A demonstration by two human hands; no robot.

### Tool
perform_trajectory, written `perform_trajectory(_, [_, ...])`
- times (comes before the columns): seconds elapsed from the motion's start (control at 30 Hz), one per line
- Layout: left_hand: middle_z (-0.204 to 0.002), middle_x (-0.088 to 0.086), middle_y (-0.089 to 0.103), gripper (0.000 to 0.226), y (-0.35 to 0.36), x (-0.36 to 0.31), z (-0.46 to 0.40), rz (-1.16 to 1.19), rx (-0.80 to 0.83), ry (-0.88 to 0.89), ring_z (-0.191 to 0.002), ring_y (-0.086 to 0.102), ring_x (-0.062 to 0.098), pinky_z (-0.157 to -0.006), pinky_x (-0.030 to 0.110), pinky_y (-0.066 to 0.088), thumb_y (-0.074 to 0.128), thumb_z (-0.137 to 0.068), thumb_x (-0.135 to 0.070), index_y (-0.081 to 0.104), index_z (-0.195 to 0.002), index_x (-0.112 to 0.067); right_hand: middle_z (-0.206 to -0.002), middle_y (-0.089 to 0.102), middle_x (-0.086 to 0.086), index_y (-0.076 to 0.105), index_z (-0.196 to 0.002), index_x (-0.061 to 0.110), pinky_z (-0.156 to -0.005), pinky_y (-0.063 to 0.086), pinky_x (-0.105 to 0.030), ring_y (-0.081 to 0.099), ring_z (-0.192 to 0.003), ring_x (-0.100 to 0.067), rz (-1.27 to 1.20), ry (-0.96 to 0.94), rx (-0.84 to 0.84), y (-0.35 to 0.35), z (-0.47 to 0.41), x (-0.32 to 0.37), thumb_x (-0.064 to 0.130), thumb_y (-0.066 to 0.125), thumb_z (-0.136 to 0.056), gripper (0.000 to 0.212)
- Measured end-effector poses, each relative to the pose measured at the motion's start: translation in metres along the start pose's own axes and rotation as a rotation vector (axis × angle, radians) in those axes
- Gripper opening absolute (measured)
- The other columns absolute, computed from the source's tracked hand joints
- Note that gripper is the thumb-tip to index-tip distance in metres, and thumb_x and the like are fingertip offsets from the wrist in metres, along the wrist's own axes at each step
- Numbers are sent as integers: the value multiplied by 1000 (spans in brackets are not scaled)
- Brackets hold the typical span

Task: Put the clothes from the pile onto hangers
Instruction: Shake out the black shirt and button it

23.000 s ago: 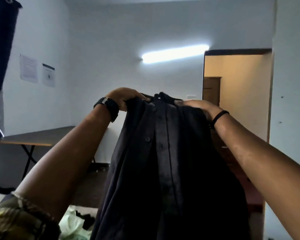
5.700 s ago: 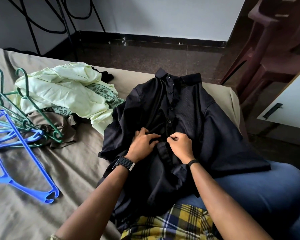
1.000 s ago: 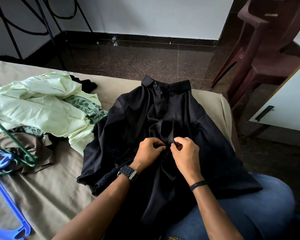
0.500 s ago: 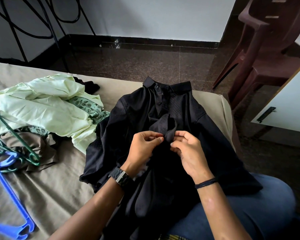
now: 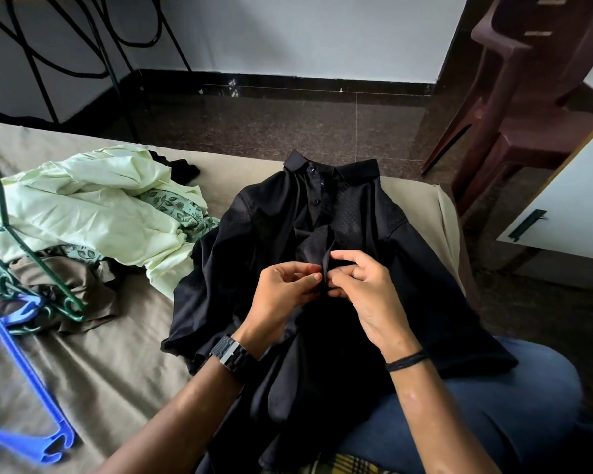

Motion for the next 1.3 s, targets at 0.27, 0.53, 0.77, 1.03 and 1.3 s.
perform_trajectory(0.27, [-74,9,69,10,1,16,5,149,2,-73,-67,69,15,-65,23,57,56,-88,7,63,-89,0,-87,69,-6,65,-105,18,-73,57,-29,68,-78,-18,217,14,-8,-2,-3,-10,5,72,-79,30])
perform_trajectory(0.53, [-78,11,68,9,-1,16,5,94,-43,-40,-72,67,17,-70,23,58,60,-89,2,67,-89,-3,-78,65,-7,64,-100,2,-57,50,-19,62,-65,-10,-190,209,59,1,-3,-26,-5,54,-88,17])
perform_trajectory(0.77, [-84,14,69,8,2,15,3,82,-33,-52,-78,66,22,-73,24,56,61,-88,0,67,-90,-3,-72,64,-1,61,-92,7,-55,49,-18,61,-63,-9,-306,204,88,6,-2,-20,-1,51,-93,14])
perform_trajectory(1.03, [-82,16,69,7,0,10,2,-38,-76,2,-76,68,22,-71,26,58,64,-86,-1,69,-86,-6,-71,58,-3,61,-93,12,-58,49,-24,56,-69,-11,58,24,-15,-7,-4,-10,14,57,-94,4])
perform_trajectory(1.3, [-82,17,70,4,-4,1,5,-41,-138,83,-76,69,26,-70,29,58,67,-84,-1,69,-86,-4,-77,71,-6,62,-97,19,-65,58,-28,71,-72,-15,77,-15,-84,-9,1,2,4,70,-82,23])
Point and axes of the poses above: each hand's wrist, its own z-axis away from the middle knuckle, its own y-axis out of the palm, x = y × z, the point moved 9 cm from there along -z, towards the middle knuckle
